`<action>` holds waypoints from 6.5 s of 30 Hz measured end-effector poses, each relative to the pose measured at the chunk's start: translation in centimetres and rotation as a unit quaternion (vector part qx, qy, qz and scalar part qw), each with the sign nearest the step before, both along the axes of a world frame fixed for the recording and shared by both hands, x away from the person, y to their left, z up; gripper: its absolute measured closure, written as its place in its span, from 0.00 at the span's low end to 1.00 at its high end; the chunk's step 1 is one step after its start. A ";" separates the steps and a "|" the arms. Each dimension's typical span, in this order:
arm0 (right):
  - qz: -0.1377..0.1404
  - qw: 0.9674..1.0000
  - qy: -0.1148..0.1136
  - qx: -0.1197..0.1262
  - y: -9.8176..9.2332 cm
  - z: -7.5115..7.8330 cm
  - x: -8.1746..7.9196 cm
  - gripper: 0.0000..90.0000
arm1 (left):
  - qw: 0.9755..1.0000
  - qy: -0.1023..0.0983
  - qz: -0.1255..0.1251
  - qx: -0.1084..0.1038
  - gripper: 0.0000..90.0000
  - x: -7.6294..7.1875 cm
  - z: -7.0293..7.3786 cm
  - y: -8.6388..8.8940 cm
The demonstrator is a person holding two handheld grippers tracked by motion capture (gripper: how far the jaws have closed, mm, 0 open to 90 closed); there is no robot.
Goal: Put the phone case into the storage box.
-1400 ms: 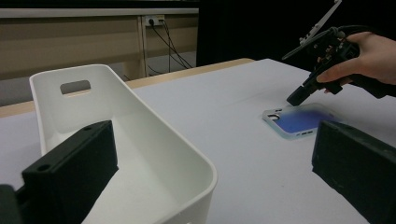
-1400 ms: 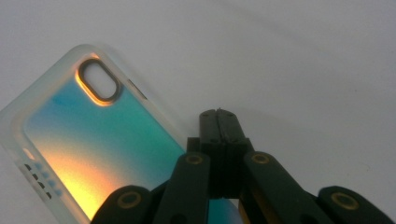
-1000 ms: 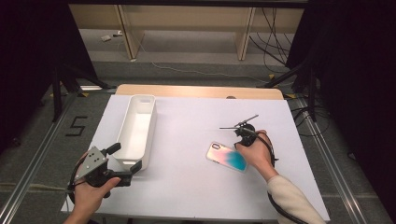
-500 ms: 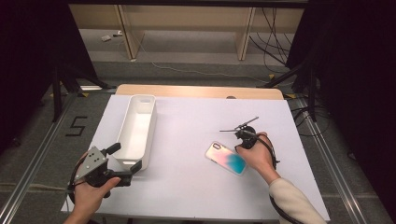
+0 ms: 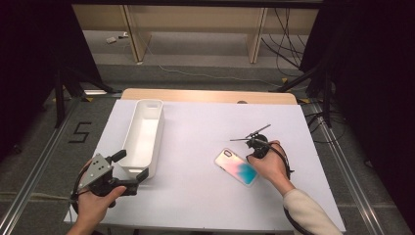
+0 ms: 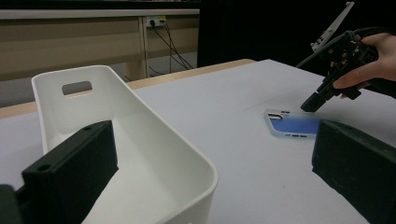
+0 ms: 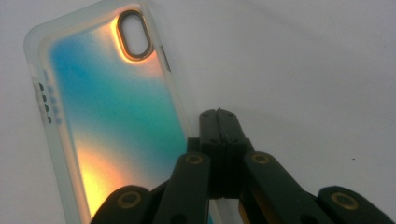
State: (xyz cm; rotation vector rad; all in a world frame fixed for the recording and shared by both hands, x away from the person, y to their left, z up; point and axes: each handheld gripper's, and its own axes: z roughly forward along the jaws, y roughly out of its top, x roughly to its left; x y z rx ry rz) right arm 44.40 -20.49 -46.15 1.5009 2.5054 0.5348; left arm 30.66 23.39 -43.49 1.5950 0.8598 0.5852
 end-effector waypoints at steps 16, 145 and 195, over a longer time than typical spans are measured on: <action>0.011 1.000 0.007 -0.004 0.1 0.1 -0.9 1.00 | 1.000 0.000 0.000 0.001 0.00 0.0 0.0 0.0; -0.008 0.996 -0.038 0.084 0.4 8.3 -5.4 0.33 | 1.000 0.002 0.000 0.006 0.00 0.0 0.0 -0.1; -0.040 0.992 0.115 -0.021 3.6 1.1 -0.7 0.71 | 1.000 0.003 -0.002 0.003 0.00 0.0 0.0 0.0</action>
